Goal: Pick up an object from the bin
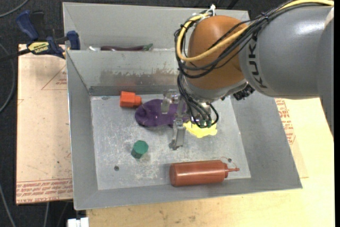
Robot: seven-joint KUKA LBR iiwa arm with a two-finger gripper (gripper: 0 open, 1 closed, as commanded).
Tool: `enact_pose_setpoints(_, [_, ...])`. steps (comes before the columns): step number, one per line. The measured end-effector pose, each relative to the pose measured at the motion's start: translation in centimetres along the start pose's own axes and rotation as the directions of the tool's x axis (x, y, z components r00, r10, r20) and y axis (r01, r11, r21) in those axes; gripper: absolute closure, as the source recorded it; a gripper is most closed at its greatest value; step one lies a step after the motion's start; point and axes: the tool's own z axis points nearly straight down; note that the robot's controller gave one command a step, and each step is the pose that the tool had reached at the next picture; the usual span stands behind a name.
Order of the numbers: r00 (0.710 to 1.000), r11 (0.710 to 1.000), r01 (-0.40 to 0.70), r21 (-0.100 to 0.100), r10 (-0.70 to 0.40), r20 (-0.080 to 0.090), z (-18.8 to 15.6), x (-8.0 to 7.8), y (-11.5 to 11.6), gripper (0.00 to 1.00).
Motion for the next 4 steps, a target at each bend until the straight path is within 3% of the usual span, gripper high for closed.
enact_pose_setpoints(1, [1.000,1.000,-0.003,-0.001,0.003,0.008,-0.5,-0.2,0.0,0.00])
enact_pose_setpoints(2, [0.997,0.997,-0.078,-0.003,0.078,0.010,5.4,-2.6,-1.7,0.00])
enact_pose_setpoints(3, [1.000,1.000,-0.030,-0.002,0.030,0.011,10.6,-4.8,-1.9,0.00])
enact_pose_setpoints(4, [0.996,0.996,-0.093,-0.004,0.093,0.009,11.8,-5.6,-1.5,0.00])
